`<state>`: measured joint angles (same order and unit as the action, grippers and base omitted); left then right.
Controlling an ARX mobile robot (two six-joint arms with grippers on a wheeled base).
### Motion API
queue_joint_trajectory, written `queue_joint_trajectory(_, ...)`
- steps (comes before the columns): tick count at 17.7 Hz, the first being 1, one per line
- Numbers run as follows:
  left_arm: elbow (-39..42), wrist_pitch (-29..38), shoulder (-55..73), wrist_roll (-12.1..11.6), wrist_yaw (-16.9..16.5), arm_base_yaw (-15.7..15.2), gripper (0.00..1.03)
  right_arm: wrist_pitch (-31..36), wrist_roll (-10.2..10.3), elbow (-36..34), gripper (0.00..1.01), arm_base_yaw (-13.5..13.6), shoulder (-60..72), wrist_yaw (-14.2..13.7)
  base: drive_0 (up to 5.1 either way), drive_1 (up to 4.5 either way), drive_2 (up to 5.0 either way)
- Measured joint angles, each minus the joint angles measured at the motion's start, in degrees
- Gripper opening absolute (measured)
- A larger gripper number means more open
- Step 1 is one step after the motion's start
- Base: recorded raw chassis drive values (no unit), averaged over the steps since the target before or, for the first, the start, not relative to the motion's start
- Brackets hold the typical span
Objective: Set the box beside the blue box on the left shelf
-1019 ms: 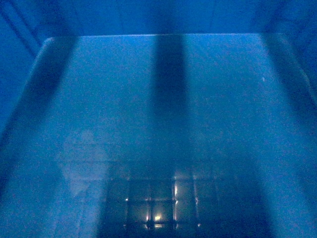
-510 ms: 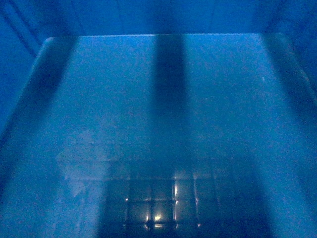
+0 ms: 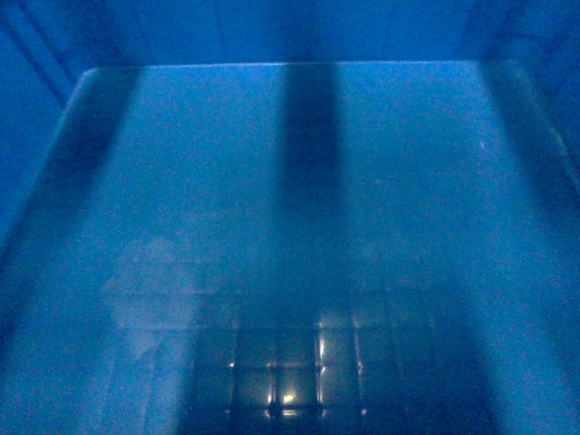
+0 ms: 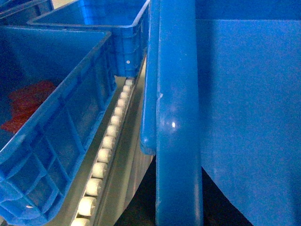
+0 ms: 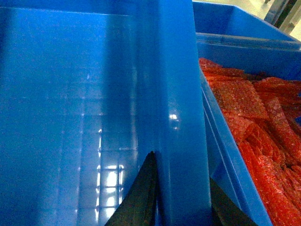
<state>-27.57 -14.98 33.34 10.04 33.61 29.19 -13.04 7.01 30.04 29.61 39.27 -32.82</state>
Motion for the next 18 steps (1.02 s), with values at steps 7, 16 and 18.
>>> queue_joint_trajectory(7,0.96,3.96,3.78,-1.05,9.66,3.3,0.09,0.33,4.42,-1.44,0.13,-0.13,1.29,-3.13,0.0,0.0,0.0)
queue_joint_trajectory(16,-4.11,15.12,25.33,-4.48,-13.31,-18.38,0.09,-0.42,6.29,13.09,0.1,-10.95,26.49,12.94,0.0,0.0,0.0)
queue_joint_trajectory(18,-5.2,17.31,30.21,-5.33,-15.1,-20.11,0.09,0.9,6.34,13.99,0.09,-11.34,30.4,13.77,0.0,0.0,0.0)
